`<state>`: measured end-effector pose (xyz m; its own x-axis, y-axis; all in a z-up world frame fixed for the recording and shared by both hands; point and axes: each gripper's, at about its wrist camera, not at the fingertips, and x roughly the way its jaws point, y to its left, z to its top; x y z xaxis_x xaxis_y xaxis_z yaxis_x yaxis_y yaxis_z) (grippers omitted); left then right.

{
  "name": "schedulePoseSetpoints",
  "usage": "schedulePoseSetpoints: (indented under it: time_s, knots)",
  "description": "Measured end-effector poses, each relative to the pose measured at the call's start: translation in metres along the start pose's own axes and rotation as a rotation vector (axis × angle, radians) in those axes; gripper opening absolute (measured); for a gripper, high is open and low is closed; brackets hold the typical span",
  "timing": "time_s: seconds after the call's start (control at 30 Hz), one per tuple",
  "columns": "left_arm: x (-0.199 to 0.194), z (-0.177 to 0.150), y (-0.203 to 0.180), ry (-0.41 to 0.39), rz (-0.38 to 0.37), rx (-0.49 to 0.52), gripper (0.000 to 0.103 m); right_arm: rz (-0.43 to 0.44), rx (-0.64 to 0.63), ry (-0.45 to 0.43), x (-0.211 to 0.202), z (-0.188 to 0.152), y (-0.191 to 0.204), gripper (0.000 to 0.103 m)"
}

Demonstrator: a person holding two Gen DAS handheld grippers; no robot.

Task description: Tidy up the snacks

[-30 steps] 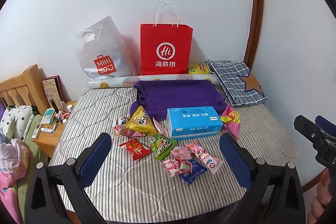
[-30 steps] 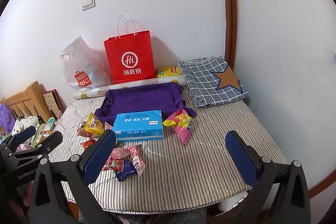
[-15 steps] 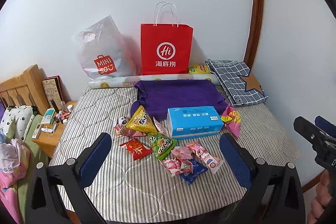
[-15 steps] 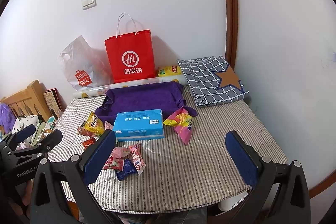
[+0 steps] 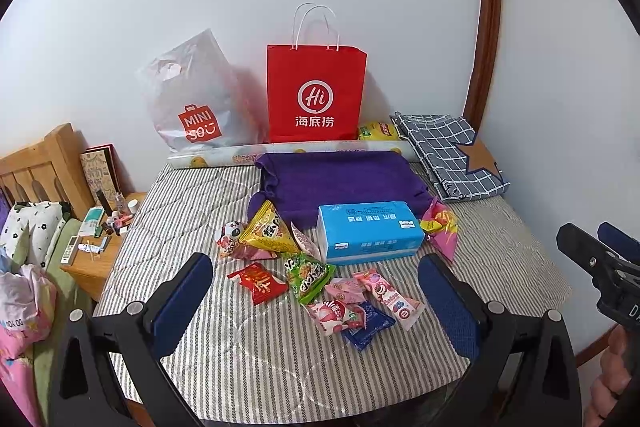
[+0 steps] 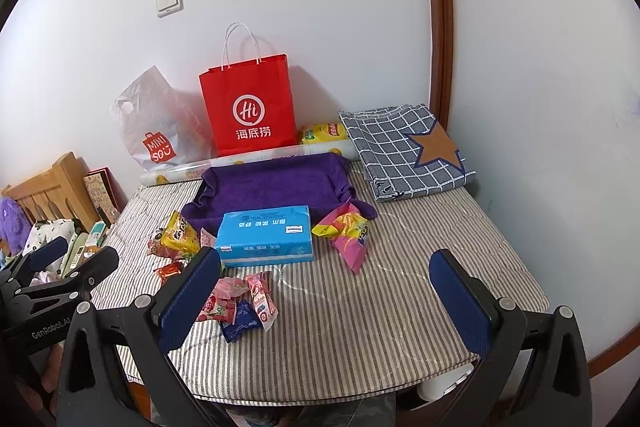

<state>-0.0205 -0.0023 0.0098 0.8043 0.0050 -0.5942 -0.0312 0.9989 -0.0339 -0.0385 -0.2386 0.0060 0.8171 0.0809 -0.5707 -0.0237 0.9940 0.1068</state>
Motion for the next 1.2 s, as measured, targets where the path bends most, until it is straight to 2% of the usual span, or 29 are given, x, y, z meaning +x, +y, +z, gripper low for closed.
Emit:
schedulePoseSetpoints:
  time_s: [0.73,0.87,1.07,1.2]
  knots:
    - [0.005,-0.002,0.004,0.002,-0.012,-0.01,0.103,0.01,-0.029,-0.005,0.006,0.001,0.009,0.103]
    - [0.014,-0.003,0.012,0.02,-0.007,-0.022,0.103,0.029,-0.032,0.008,0.015,0.001,0.01,0.103]
    - [0.032,-0.006,0.026,0.052,0.004,-0.044,0.103,0.008,-0.028,0.053,0.042,-0.003,0.008,0.103]
    - [0.049,-0.007,0.037,0.076,0.01,-0.062,0.103,0.042,-0.015,0.065,0.062,-0.007,0.002,0.103]
